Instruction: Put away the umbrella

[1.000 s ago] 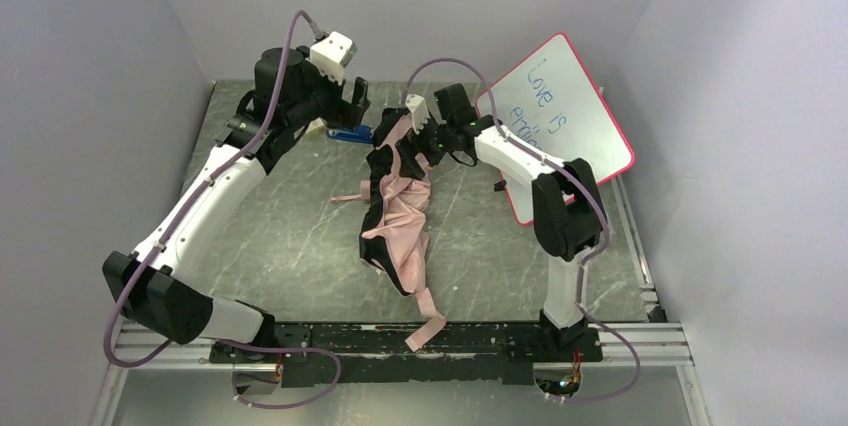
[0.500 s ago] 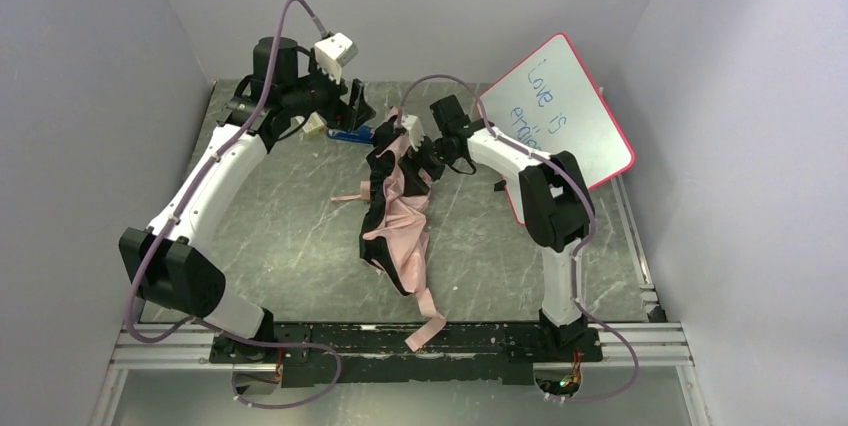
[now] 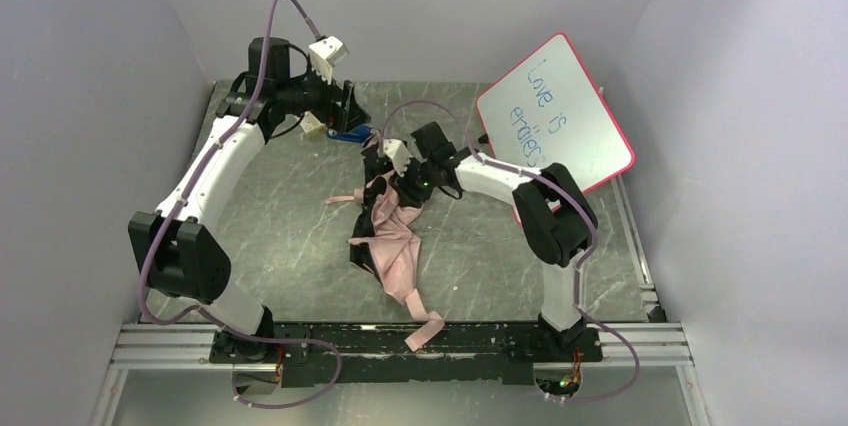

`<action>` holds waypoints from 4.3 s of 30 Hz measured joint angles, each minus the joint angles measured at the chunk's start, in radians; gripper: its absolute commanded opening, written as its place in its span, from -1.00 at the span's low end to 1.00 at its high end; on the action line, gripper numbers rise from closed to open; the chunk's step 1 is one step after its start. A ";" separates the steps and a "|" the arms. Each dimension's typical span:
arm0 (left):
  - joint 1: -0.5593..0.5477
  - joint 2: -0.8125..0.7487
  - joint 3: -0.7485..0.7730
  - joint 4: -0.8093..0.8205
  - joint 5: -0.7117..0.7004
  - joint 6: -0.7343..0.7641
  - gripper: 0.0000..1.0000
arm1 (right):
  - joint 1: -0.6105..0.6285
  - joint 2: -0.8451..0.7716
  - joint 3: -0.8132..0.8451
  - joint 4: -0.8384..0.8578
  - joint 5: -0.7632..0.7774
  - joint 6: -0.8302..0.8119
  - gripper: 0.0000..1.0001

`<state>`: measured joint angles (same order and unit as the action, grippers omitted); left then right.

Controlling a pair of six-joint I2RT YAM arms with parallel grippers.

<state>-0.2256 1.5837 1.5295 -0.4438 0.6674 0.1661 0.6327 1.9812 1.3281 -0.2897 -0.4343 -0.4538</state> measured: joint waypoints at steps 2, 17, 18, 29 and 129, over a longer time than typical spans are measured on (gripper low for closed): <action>0.008 0.001 0.000 -0.003 0.006 0.007 0.94 | 0.026 -0.023 -0.036 0.040 0.040 0.001 -0.52; 0.133 -0.032 -0.116 0.023 0.112 0.069 0.81 | 0.307 -0.203 -0.441 0.537 0.553 0.002 -0.70; 0.133 -0.031 -0.114 0.020 0.129 0.083 0.82 | 0.327 -0.202 -0.454 0.563 0.594 -0.008 -0.70; 0.138 -0.025 -0.113 -0.071 0.286 0.346 0.82 | 0.514 -0.099 -0.495 0.752 1.005 -0.224 -0.72; -0.263 -0.193 -0.954 0.515 -0.193 0.622 -0.63 | -0.056 -0.718 -0.570 0.336 0.122 0.610 0.94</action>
<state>-0.4889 1.3911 0.5751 0.0708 0.4744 0.7879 0.5770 1.2629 0.7578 0.0460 -0.3119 0.1566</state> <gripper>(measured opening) 0.201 0.968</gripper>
